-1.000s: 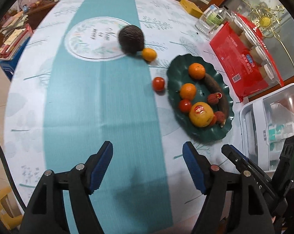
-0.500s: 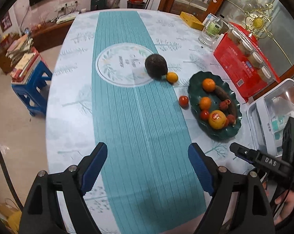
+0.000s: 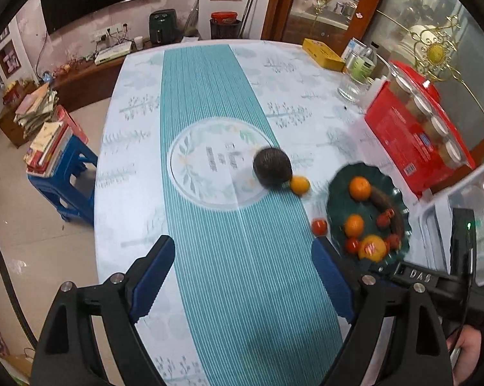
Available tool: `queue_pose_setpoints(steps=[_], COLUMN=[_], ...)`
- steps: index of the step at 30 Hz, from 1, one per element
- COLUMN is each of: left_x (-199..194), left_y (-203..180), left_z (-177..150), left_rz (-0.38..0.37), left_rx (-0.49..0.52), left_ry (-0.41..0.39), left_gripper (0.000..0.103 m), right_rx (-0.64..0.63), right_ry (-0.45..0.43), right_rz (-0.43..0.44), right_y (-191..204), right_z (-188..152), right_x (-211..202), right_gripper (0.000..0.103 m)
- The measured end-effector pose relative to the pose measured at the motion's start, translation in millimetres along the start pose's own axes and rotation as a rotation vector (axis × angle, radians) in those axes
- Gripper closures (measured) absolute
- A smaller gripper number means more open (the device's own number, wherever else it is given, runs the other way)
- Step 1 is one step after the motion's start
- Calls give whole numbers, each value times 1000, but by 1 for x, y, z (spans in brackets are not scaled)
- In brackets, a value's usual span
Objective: Organize fruits
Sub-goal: 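Reach the left tool to the avocado while the right tool reaches a tomato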
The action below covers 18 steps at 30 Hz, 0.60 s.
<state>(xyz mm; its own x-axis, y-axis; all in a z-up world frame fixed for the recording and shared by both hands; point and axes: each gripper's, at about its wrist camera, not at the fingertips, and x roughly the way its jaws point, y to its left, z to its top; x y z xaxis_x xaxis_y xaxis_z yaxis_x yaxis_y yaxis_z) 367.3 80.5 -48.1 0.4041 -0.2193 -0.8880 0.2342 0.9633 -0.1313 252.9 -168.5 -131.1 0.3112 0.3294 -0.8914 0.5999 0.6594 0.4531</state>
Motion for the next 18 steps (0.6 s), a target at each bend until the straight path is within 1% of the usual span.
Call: queue_pose_setpoints(steps=[3,7,11,16,18], left_x=[10,28,52,83,100], left_y=[2,3,3,-1,-4], left_z=[24,53,76,86,86], left_rz=[10,-3,-52,-127,-145], left_rx=[-6,-17,-33,-33,-26], left_ry=[-19,-37,-53,-89,-86], left_gripper=[17,17,17,17,17], right_rx=[46,104,152,176,186], right_ry=[16,11,1,-28,-36], right_rz=[20,25,1,-22,-8], right_y=[9,17,22,26,26], right_z=[12,23,32,39,40], right_x=[14,28,44,62,68], right_gripper=[43,43,43,43,43])
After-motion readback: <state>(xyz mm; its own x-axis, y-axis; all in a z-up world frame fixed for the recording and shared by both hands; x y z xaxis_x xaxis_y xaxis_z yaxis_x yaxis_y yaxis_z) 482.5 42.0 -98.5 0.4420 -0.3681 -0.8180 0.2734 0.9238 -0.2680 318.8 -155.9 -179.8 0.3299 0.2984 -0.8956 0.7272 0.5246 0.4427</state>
